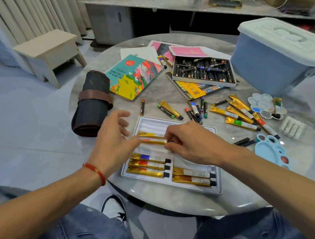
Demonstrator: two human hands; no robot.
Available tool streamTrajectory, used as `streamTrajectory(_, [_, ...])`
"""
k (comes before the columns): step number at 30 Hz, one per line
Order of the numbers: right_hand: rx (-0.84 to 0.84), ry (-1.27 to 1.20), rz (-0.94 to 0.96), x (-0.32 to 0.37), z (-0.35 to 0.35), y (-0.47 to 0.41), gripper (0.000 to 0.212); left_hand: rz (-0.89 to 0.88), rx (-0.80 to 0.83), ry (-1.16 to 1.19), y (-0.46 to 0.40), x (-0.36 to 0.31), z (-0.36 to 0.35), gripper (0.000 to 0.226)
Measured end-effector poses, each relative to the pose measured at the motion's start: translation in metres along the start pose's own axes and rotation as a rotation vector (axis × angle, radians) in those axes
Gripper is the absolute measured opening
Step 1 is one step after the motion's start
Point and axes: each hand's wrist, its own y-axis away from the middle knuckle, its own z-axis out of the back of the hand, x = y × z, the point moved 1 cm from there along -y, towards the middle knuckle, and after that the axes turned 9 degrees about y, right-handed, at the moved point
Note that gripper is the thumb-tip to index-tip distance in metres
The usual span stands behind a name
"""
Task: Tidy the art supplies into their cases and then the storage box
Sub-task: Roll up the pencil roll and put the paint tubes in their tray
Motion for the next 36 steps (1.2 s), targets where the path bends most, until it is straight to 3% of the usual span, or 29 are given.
streamTrajectory(2, [0.036,0.063,0.050,0.000,-0.003,0.008,0.018,-0.384,0.095,-0.232,0.006,0.004,-0.003,0.049])
streamTrajectory(3, [0.043,0.084,0.066,0.002,-0.006,0.010,0.020,-0.478,0.195,-0.313,0.009,0.009,-0.009,0.041])
streamTrajectory(6, [0.074,0.161,0.092,0.005,-0.017,0.011,0.021,-0.536,0.347,-0.444,0.015,0.026,-0.027,0.022])
streamTrajectory(12, [0.051,0.087,0.049,-0.001,-0.017,0.008,0.026,-0.646,0.314,-0.523,0.005,0.024,-0.030,0.017])
streamTrajectory(19, [0.032,0.113,0.061,0.004,-0.024,0.009,0.024,-0.706,0.376,-0.575,0.002,0.029,-0.031,0.013])
streamTrajectory(29, [0.029,-0.107,-0.119,-0.005,-0.020,0.001,0.003,-0.534,0.431,-0.576,-0.008,0.018,-0.029,0.010])
streamTrajectory(36, [0.135,-0.164,-0.268,-0.009,-0.018,-0.010,0.003,-0.544,0.480,-0.606,-0.007,0.017,-0.023,0.016])
